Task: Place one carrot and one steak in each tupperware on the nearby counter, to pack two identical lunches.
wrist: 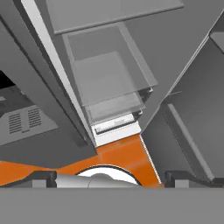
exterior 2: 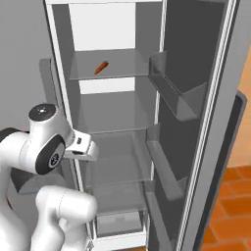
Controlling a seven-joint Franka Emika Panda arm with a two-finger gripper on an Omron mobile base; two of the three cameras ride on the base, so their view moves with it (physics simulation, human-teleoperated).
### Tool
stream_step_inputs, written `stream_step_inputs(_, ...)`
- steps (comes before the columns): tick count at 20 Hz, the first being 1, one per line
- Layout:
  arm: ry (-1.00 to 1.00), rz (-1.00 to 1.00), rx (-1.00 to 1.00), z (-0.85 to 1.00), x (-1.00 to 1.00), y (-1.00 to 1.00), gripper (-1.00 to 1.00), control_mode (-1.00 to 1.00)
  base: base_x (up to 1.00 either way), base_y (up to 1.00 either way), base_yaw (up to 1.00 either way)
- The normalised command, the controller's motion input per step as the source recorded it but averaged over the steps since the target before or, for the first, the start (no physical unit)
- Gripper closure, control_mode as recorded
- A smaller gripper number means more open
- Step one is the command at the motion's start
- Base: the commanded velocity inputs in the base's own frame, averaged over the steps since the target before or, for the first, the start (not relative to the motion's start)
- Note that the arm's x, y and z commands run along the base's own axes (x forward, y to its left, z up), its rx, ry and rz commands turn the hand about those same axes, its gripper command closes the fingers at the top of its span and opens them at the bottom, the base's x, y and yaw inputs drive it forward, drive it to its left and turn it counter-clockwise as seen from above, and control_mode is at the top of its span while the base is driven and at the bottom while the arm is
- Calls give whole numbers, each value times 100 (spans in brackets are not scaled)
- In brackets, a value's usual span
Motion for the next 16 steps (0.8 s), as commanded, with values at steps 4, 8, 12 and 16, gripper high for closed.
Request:
stream_step_inputs(4,0,0,0,0,0,0,-100,100,62,-6,27)
stream_step_inputs(8,0,0,0,0,0,0,-100,100,62,-7,32)
stream_step_inputs(12,0,0,0,0,0,0,-100,100,39,-42,26)
stream_step_inputs(16,0,0,0,0,0,0,-100,100,30,-42,21)
